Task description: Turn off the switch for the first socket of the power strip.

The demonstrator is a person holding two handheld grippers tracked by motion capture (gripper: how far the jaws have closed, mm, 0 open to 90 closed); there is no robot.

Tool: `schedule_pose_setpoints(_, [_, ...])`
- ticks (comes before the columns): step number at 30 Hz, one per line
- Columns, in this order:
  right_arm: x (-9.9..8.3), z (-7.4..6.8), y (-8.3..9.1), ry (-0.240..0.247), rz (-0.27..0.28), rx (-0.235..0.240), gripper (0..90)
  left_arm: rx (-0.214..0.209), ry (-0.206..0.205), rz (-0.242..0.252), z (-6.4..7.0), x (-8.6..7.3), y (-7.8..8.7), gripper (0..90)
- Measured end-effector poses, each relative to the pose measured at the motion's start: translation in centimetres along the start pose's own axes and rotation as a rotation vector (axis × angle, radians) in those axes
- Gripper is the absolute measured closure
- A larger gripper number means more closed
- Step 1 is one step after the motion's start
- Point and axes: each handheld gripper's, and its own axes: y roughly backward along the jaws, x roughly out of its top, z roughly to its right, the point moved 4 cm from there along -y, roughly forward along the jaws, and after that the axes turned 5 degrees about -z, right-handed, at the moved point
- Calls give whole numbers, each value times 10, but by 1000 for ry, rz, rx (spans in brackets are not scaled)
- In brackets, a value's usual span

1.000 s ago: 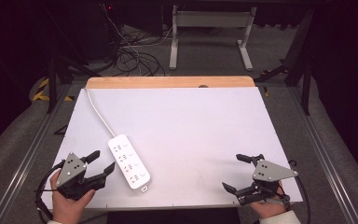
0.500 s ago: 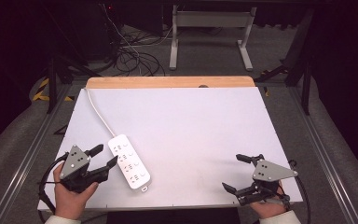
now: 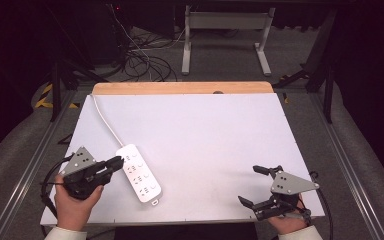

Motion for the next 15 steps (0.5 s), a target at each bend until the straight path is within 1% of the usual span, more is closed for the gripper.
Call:
schedule_pose_setpoints(1, [0,0,0,0,0,0,22,13,-7,-6,-1,1,0,887])
schedule_pose_setpoints(2, [0,0,0,0,0,0,23,14,-12,-13,-1,3,-1,898])
schedule_pose_setpoints(3, [0,0,0,0,0,1,23,8,-17,-23,-1,4,-1,900])
schedule_pose_setpoints(5, [0,0,0,0,0,1,23,11,-26,-44,-2,8,-2,900])
schedule_pose_setpoints(7, [0,0,0,-1,0,1,23,1,-19,-55,-3,11,-4,900])
schedule_pose_setpoints(10, [0,0,0,-1,-1,5,23,13,-20,-96,-4,17,-9,900])
schedule_pose_setpoints(13, [-1,0,-1,-1,-2,7,23,7,-4,-121,-5,22,-13,900])
schedule_pose_setpoints(15, [-1,0,-1,-1,-3,8,23,12,-7,-142,-6,24,-16,900])
